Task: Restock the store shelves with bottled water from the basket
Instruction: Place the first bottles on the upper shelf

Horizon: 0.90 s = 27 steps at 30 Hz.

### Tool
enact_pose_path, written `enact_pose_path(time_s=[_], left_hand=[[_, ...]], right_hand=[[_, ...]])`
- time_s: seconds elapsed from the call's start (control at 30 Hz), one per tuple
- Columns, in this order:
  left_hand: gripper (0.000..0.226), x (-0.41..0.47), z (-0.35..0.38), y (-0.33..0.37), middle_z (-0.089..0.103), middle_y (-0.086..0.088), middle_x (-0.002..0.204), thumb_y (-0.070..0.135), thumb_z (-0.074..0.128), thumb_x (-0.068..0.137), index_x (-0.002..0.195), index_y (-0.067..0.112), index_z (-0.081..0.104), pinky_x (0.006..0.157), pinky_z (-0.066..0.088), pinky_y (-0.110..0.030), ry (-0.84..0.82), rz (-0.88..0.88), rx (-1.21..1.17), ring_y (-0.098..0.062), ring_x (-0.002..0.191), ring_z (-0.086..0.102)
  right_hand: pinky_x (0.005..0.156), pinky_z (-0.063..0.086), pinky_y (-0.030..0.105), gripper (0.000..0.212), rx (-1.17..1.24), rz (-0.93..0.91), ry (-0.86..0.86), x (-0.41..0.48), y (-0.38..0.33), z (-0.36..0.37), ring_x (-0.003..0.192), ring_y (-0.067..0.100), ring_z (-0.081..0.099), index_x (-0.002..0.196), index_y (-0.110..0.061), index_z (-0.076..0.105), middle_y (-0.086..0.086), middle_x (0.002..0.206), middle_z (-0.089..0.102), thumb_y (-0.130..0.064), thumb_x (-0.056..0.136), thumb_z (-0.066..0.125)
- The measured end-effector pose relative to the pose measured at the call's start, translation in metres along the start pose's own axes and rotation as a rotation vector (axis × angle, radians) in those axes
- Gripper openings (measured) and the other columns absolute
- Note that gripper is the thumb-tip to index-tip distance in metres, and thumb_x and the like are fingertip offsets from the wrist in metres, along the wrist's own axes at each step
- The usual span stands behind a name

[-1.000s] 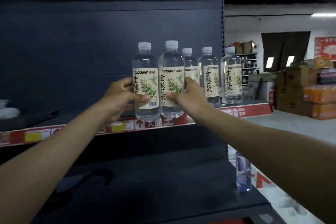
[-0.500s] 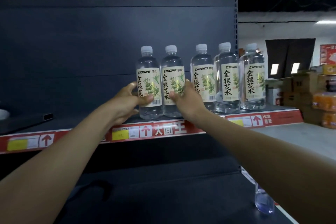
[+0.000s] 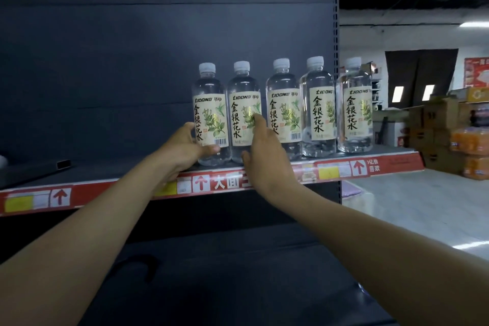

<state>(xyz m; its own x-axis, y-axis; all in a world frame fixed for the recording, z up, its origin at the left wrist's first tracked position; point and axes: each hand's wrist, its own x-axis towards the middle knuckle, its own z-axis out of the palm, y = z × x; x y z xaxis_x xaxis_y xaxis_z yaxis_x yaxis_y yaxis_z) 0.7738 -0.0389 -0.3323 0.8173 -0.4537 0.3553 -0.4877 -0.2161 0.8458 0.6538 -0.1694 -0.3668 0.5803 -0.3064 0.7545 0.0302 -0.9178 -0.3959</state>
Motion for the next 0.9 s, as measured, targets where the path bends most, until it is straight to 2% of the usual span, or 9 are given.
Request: enact_pose_path(time_s=[0.07, 0.13, 0.27, 0.37, 0.43, 0.5, 0.63, 0.77, 0.9], left_hand=[[0.064, -0.003, 0.003, 0.001, 0.069, -0.003, 0.111, 0.020, 0.081, 0.075, 0.128, 0.026, 0.045, 0.094, 0.052, -0.049, 0.002, -0.016, -0.015, -0.023, 0.098, 0.069], [0.055, -0.010, 0.005, 0.004, 0.067, 0.001, 0.112, 0.022, 0.077, 0.082, 0.127, 0.026, 0.045, 0.095, 0.050, -0.043, 0.003, -0.006, 0.037, -0.021, 0.100, 0.067], [0.051, -0.040, 0.017, 0.012, 0.062, 0.001, 0.121, 0.030, 0.065, 0.090, 0.135, 0.022, 0.041, 0.089, 0.047, -0.036, 0.160, 0.107, 0.367, -0.023, 0.108, 0.061], [0.069, -0.085, 0.042, 0.006, 0.043, -0.011, 0.145, 0.035, 0.055, 0.093, 0.151, 0.021, 0.020, 0.107, 0.039, -0.047, 0.245, 0.286, 0.674, -0.033, 0.135, 0.039], [0.074, -0.131, 0.072, 0.002, 0.020, -0.014, 0.160, 0.042, 0.046, 0.097, 0.156, 0.018, 0.008, 0.119, 0.023, -0.048, 0.160, 0.307, 0.834, -0.034, 0.147, 0.016], [0.075, -0.174, 0.108, -0.004, 0.012, -0.016, 0.162, 0.047, 0.042, 0.098, 0.157, 0.017, 0.007, 0.121, 0.016, -0.047, 0.054, 0.355, 0.913, -0.033, 0.150, 0.008], [0.074, -0.245, 0.180, -0.022, 0.011, -0.014, 0.163, 0.051, 0.039, 0.099, 0.157, 0.019, 0.007, 0.122, 0.013, -0.047, -0.132, 0.398, 0.927, -0.034, 0.151, 0.005], [0.076, -0.324, 0.265, -0.054, 0.021, -0.018, 0.160, 0.049, 0.047, 0.095, 0.156, 0.018, 0.016, 0.119, 0.017, -0.048, -0.358, 0.427, 0.883, -0.036, 0.149, 0.014], [0.073, -0.403, 0.344, -0.093, 0.028, -0.016, 0.157, 0.046, 0.048, 0.094, 0.154, 0.017, 0.019, 0.118, 0.020, -0.047, -0.627, 0.336, 0.814, -0.036, 0.147, 0.019]], right_hand=[[0.077, 0.047, 0.030, 0.065, 0.009, 0.017, -0.013, -0.006, -0.002, -0.005, 0.105, 0.027, 0.059, 0.147, -0.014, 0.024, 0.014, 0.134, 0.050, -0.003, 0.092, 0.057], [0.079, 0.046, 0.032, 0.057, -0.054, -0.021, -0.043, -0.013, -0.003, -0.011, 0.110, 0.028, 0.057, 0.145, -0.011, 0.028, 0.014, 0.136, 0.048, -0.012, 0.095, 0.055], [0.086, 0.051, 0.041, 0.052, -0.236, -0.052, -0.149, -0.036, -0.001, -0.034, 0.124, 0.029, 0.049, 0.143, -0.013, 0.035, 0.010, 0.141, 0.042, -0.026, 0.095, 0.051], [0.103, 0.044, 0.047, 0.054, -0.377, 0.012, -0.241, -0.066, 0.011, -0.058, 0.139, 0.032, 0.034, 0.144, -0.013, 0.036, 0.012, 0.150, 0.034, -0.034, 0.096, 0.050], [0.107, 0.037, 0.048, 0.056, -0.449, 0.047, -0.290, -0.097, 0.025, -0.073, 0.142, 0.033, 0.027, 0.144, -0.013, 0.036, 0.013, 0.152, 0.030, -0.036, 0.096, 0.050], [0.108, 0.034, 0.047, 0.057, -0.473, 0.101, -0.324, -0.135, 0.044, -0.086, 0.142, 0.033, 0.026, 0.144, -0.013, 0.035, 0.013, 0.151, 0.030, -0.036, 0.095, 0.052], [0.107, 0.035, 0.046, 0.057, -0.521, 0.226, -0.386, -0.222, 0.088, -0.112, 0.138, 0.035, 0.031, 0.141, -0.016, 0.038, 0.014, 0.148, 0.035, -0.037, 0.091, 0.055], [0.106, 0.038, 0.047, 0.058, -0.541, 0.414, -0.471, -0.330, 0.133, -0.144, 0.136, 0.037, 0.035, 0.143, -0.016, 0.039, 0.016, 0.145, 0.039, -0.036, 0.090, 0.054], [0.103, 0.040, 0.047, 0.057, -0.504, 0.669, -0.574, -0.441, 0.176, -0.173, 0.135, 0.038, 0.037, 0.142, -0.013, 0.040, 0.018, 0.145, 0.040, -0.034, 0.091, 0.055]])
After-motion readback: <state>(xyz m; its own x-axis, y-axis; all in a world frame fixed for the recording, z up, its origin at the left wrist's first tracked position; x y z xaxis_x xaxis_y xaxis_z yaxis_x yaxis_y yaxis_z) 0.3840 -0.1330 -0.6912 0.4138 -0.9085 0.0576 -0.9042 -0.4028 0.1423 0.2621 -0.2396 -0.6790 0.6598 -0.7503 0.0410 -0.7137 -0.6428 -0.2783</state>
